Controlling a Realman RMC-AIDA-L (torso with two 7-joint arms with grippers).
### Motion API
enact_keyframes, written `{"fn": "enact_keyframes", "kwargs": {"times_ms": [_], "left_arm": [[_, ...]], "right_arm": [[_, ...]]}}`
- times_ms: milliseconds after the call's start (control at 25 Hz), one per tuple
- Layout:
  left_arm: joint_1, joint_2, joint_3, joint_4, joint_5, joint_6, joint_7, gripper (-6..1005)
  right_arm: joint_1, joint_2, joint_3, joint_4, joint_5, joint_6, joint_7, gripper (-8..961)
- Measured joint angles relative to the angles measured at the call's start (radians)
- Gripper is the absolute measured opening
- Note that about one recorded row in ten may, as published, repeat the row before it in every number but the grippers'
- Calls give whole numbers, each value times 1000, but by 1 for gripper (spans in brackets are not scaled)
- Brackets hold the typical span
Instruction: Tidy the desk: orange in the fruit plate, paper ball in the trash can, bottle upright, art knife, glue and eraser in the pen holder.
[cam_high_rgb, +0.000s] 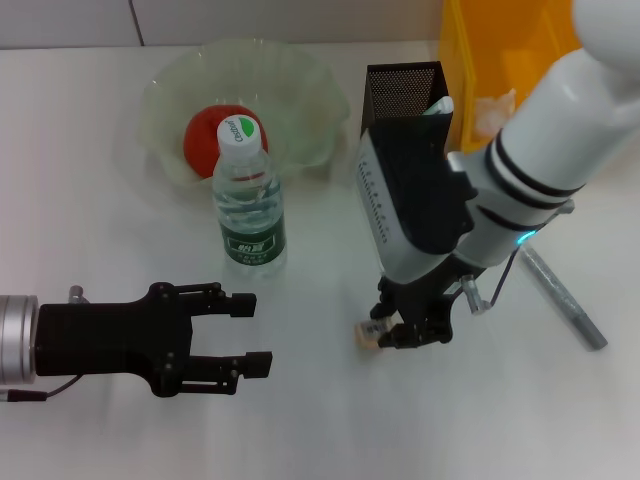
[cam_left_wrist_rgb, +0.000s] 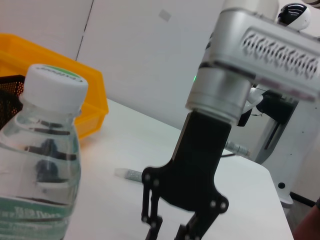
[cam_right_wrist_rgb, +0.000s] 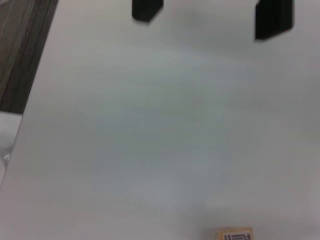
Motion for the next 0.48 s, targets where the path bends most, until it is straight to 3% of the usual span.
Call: {"fn": "enact_keyframes", "kwargs": {"times_ms": [280,480], "left_arm": [[0,3,0,1,-4,2,-4,783],[-6,3,0,3,-6,5,-5,783]], "right_arm": [[-175,-2,247,-312,9,-40,8,269],[-291,-4,444,-418,194,167,13,277]]}}
